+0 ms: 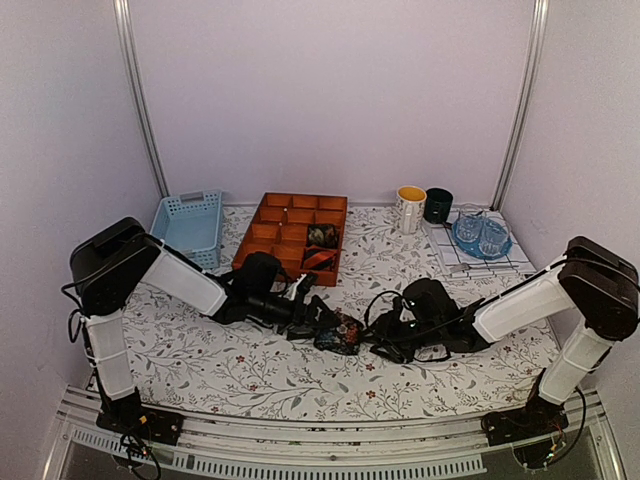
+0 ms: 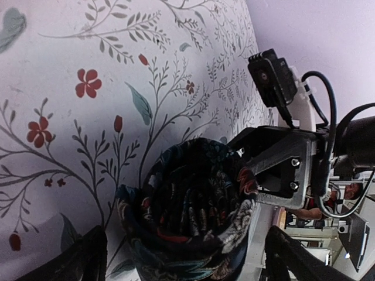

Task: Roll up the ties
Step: Pick up the tie from the center of the board.

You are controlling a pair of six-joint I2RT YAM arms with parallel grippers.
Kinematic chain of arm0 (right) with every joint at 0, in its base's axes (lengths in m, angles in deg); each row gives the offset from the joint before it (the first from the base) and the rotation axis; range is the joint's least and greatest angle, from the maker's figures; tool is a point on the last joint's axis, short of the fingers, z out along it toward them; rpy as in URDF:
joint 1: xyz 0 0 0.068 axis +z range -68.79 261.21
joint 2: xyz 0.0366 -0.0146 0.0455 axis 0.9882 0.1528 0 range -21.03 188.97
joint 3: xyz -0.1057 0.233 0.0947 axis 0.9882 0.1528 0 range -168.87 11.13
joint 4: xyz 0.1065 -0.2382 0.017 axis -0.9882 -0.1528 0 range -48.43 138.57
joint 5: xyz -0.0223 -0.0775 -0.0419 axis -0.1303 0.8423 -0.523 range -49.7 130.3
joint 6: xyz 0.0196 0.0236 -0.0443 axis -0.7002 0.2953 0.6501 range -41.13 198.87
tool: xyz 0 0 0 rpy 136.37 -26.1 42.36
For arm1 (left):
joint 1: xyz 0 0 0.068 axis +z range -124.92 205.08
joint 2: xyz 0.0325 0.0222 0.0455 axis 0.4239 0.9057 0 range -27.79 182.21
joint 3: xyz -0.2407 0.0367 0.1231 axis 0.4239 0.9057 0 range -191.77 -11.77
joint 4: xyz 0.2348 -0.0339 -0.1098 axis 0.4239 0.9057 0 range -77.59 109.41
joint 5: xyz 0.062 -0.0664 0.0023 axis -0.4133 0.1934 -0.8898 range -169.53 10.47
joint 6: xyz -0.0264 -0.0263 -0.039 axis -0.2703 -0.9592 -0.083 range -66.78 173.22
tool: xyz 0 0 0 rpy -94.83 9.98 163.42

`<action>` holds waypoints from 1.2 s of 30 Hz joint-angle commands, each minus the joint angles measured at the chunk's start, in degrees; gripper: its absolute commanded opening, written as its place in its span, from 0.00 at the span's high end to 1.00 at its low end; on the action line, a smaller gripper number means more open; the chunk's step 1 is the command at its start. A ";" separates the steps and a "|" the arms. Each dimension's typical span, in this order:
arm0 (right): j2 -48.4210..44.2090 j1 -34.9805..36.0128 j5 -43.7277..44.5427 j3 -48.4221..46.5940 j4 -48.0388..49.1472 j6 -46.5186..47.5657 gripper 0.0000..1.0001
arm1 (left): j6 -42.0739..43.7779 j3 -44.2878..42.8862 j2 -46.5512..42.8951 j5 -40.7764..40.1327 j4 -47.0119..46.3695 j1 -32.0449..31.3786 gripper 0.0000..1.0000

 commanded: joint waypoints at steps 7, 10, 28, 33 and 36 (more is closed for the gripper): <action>3.93 -0.47 -1.48 -0.45 2.75 0.60 0.54 | -1.33 -0.74 3.92 2.09 -1.49 -0.27 0.14; 4.28 -0.45 -1.83 -0.45 3.19 0.64 0.54 | -1.60 -0.73 3.98 2.22 -1.83 -0.51 0.18; 2.01 -0.48 -3.67 -1.44 2.90 1.19 0.54 | -3.36 -0.27 3.34 2.62 -4.90 -0.75 0.72; -5.67 -0.42 -3.46 -2.04 -1.00 3.05 0.53 | -2.53 1.35 -2.44 1.88 -2.12 0.83 0.85; -12.76 -0.46 -2.28 -3.20 -6.30 5.53 0.51 | -0.79 1.53 -6.35 0.66 2.97 2.05 0.88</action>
